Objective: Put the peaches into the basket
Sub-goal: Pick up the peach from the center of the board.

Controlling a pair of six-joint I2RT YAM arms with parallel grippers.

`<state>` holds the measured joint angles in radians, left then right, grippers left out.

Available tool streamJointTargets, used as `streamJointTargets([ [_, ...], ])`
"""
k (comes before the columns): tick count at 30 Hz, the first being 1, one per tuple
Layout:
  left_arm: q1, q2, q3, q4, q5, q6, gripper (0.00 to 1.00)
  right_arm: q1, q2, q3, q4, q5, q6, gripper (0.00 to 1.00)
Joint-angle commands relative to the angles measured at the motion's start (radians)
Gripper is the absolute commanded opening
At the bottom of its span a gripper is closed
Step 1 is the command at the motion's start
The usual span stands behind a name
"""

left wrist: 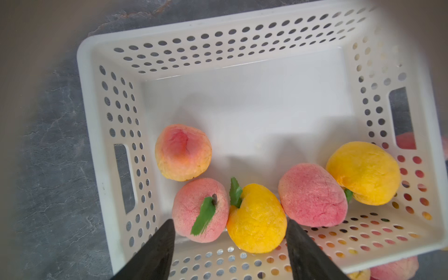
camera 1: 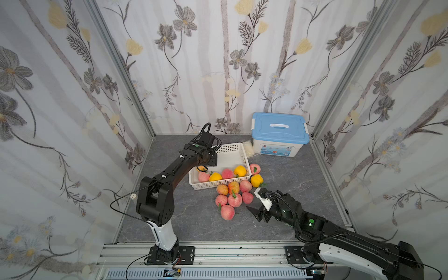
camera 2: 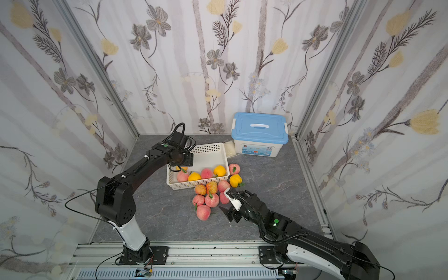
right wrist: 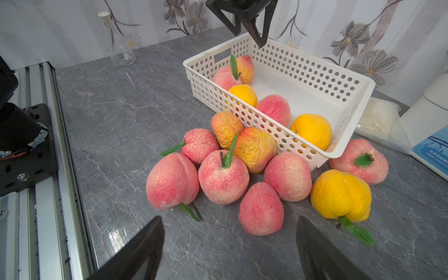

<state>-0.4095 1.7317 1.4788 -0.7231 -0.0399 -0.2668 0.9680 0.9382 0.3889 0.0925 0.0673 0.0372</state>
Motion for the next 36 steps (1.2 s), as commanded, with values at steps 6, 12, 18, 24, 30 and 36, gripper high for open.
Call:
streamJointTargets([
  [6,-0.003,-0.169,-0.181,0.065,0.214,0.076,0.73,-0.015,-0.004,0.031,0.035,0.008,0.039,0.84],
  [12,-0.016,-0.319,-0.311,0.063,0.33,0.164,0.74,-0.077,-0.003,0.079,-0.066,0.021,0.112,0.84],
  [18,-0.078,-0.463,-0.398,0.068,0.404,0.247,0.75,-0.222,-0.002,0.137,-0.189,-0.001,0.202,0.83],
  [24,-0.153,-0.549,-0.43,0.064,0.445,0.292,0.77,-0.356,0.1,0.251,-0.297,-0.062,0.263,0.83],
  [30,-0.213,-0.577,-0.432,0.048,0.459,0.301,0.77,-0.44,0.299,0.386,-0.345,-0.137,0.31,0.82],
  [36,-0.222,-0.586,-0.434,0.066,0.475,0.278,0.77,-0.471,0.487,0.486,-0.341,-0.149,0.334,0.81],
])
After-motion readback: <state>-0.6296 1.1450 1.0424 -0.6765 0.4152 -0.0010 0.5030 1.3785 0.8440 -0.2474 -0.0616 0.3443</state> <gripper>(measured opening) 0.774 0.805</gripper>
